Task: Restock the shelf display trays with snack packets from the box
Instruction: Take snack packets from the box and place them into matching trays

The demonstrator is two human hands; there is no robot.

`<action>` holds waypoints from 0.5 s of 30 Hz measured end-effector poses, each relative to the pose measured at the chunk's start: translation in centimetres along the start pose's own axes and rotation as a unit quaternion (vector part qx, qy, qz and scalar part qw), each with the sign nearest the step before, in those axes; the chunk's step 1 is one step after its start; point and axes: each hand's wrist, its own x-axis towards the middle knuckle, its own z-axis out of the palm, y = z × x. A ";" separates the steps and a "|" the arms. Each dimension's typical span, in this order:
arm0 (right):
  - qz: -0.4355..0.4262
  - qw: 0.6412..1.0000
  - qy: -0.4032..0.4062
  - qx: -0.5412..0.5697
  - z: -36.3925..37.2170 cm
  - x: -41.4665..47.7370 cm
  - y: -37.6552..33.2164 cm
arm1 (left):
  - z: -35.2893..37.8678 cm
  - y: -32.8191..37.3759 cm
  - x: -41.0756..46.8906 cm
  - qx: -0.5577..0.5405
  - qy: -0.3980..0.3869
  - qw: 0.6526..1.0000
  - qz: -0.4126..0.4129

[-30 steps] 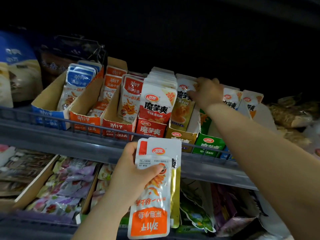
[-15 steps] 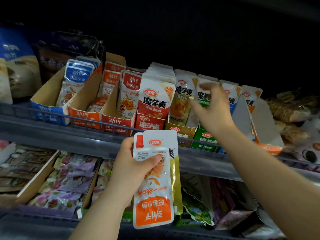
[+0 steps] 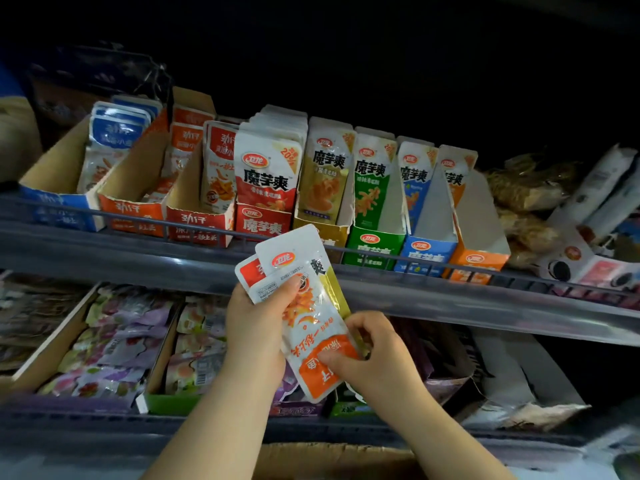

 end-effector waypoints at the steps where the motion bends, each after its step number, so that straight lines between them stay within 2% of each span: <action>1: 0.012 1.000 0.000 0.009 -0.1 0.0 0.1 | 0.2 -0.2 -0.1 0.004 -0.002 1.000 -0.006; 8: 0.049 0.990 0.009 0.129 -1.2 -0.1 1.0 | 1.0 -0.7 -0.6 0.002 -0.017 0.999 -0.034; 15: 0.054 0.982 0.024 0.182 -1.7 0.2 1.3 | 0.6 -0.8 -0.2 -0.058 -0.031 0.995 -0.080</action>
